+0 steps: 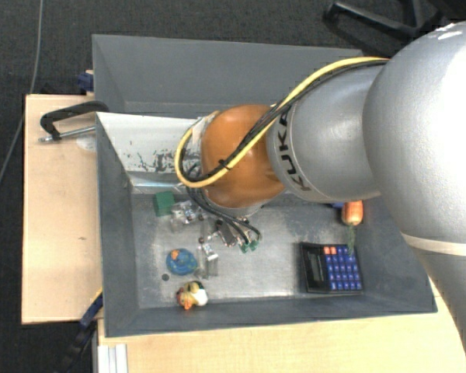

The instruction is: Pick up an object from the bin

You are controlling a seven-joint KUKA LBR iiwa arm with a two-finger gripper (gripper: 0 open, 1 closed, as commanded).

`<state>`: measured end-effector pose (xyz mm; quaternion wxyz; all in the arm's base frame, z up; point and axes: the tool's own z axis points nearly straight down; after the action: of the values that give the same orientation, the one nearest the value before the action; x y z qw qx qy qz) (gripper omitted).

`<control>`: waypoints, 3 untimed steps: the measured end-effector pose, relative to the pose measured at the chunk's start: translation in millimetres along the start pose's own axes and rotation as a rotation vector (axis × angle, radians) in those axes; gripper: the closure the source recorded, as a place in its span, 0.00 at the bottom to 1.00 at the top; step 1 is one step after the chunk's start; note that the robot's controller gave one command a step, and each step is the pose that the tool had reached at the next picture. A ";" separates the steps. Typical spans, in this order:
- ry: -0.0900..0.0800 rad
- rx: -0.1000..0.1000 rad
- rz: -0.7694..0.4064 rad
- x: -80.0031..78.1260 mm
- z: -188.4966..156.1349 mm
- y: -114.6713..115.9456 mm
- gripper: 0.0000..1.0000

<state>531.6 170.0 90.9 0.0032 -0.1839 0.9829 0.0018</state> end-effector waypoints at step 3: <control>-0.016 0.005 -0.534 16.1 12.4 33.3 1.00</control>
Offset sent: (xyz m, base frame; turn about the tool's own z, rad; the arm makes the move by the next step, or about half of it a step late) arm 0.0000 0.0000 0.0000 0.0000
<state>504.6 195.3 78.5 0.0117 -0.4366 0.8996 0.0002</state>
